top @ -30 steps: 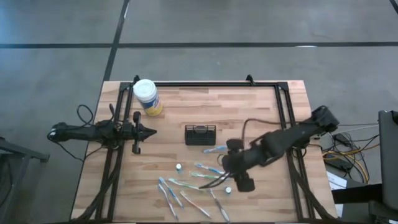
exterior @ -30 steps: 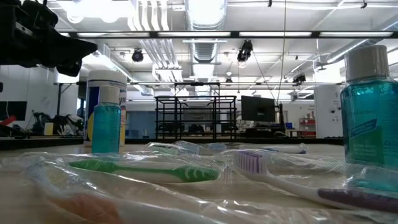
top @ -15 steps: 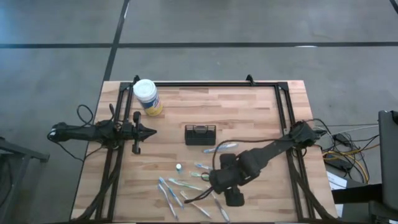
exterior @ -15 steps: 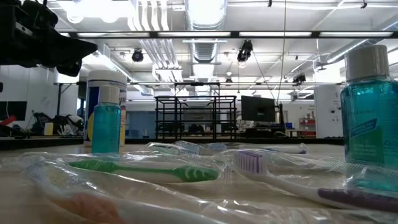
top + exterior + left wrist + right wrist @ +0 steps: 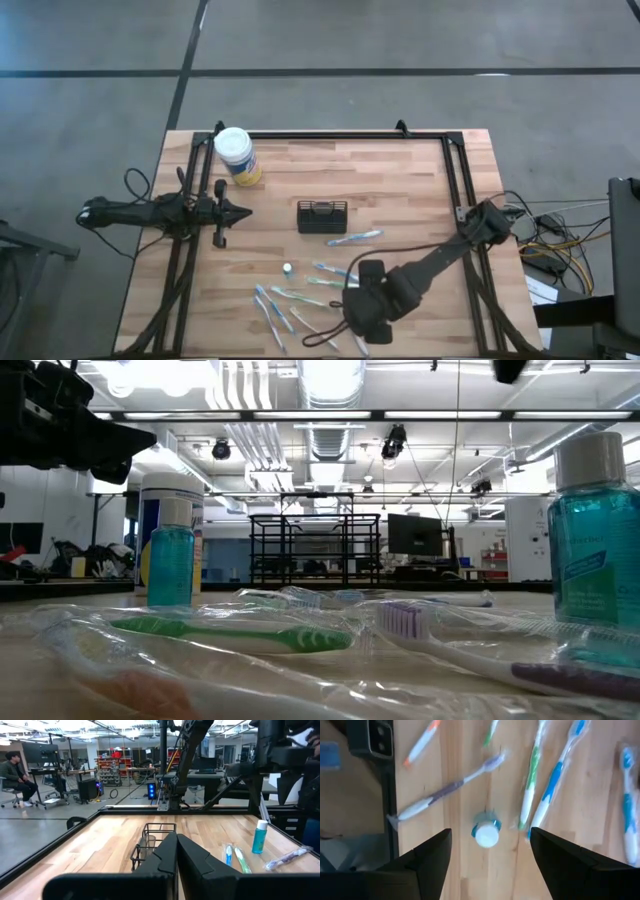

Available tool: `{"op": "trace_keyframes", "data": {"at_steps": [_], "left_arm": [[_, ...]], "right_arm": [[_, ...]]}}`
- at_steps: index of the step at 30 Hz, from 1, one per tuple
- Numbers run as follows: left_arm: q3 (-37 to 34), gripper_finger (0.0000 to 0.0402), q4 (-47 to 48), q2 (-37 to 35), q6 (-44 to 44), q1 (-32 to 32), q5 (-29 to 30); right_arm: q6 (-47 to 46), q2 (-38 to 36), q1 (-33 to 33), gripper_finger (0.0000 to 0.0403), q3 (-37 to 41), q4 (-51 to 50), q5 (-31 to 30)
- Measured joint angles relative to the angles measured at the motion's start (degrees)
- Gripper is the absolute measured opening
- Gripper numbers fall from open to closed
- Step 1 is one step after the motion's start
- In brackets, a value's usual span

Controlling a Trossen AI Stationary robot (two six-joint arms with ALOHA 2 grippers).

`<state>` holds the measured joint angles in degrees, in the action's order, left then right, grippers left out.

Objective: Pick & Place toothbrushing station
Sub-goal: Put the right mouthwash into the mesh organizer

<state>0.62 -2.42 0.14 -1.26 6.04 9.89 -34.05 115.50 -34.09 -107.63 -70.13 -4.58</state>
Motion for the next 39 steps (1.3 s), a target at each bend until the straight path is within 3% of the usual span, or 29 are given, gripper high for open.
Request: {"op": "trace_keyframes", "data": {"at_steps": [14,39], "left_arm": [[0.0,0.0014,0.2,0.0,0.0,0.0,0.0],[0.0,0.0014,0.3,0.0,1.3,0.0,0.0]], "right_arm": [[0.5,0.0,-0.6,0.0252,7.4,5.6,-0.1],[3.5,0.0,-0.5,0.0228,11.3,9.7,0.3]]}}
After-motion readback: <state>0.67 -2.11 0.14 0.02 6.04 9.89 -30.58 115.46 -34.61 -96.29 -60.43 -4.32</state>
